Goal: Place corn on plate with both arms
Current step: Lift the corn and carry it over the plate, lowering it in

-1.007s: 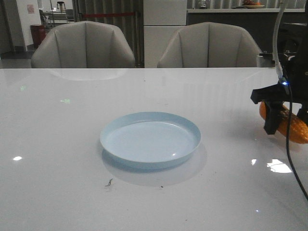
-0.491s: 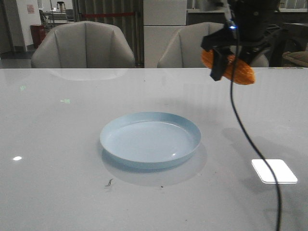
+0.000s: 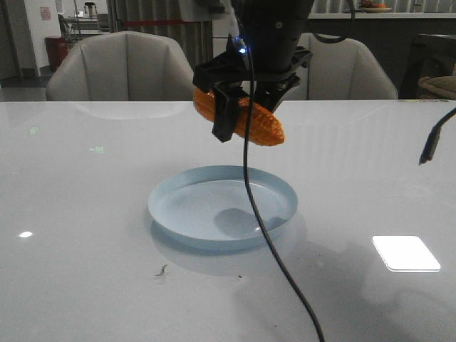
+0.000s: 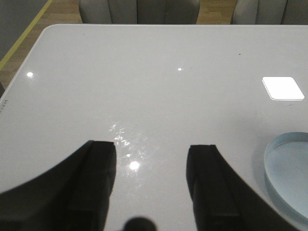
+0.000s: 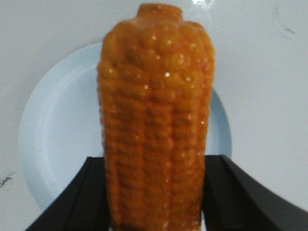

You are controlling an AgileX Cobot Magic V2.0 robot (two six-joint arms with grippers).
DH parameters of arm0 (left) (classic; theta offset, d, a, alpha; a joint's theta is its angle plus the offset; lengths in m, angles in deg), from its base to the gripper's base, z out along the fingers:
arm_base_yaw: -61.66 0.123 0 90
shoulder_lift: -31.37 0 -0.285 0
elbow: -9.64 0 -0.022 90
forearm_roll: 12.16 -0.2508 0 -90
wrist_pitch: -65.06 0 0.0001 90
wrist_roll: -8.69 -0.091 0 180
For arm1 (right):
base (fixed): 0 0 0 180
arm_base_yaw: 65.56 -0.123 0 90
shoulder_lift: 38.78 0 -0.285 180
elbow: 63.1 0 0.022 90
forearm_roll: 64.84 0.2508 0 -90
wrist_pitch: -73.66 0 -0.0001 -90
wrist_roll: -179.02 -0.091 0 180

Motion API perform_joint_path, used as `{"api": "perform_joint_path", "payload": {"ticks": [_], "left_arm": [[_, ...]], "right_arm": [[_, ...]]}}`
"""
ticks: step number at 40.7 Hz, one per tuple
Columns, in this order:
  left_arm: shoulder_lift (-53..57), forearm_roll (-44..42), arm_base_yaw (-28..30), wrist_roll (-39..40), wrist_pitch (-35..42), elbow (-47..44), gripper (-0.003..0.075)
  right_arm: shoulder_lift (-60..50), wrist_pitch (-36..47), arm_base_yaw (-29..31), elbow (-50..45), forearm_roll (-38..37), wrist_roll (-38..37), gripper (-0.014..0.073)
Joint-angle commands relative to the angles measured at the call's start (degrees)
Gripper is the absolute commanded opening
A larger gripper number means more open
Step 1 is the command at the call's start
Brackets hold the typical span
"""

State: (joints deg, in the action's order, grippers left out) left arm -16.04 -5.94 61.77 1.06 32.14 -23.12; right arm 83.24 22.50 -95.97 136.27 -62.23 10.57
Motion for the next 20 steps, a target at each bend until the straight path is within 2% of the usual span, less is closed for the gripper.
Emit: {"api": "perform_joint_path", "payload": {"ticks": [1,15,20], "left_arm": [[-0.2,0.9,0.0,0.2,4.1,1.7,0.0407],[-0.2,0.9,0.0,0.2,4.1,1.7,0.0407],[-0.2,0.9,0.0,0.2,4.1,1.7,0.0407]], "right_arm": [[-1.2,-0.4,-0.4,1.7,0.4,0.7,0.0297],[4.8,-2.1,-0.4,1.8,3.1,0.7,0.0302],[4.8,-2.0,-0.4,1.9,3.8,0.6,0.0367]]}}
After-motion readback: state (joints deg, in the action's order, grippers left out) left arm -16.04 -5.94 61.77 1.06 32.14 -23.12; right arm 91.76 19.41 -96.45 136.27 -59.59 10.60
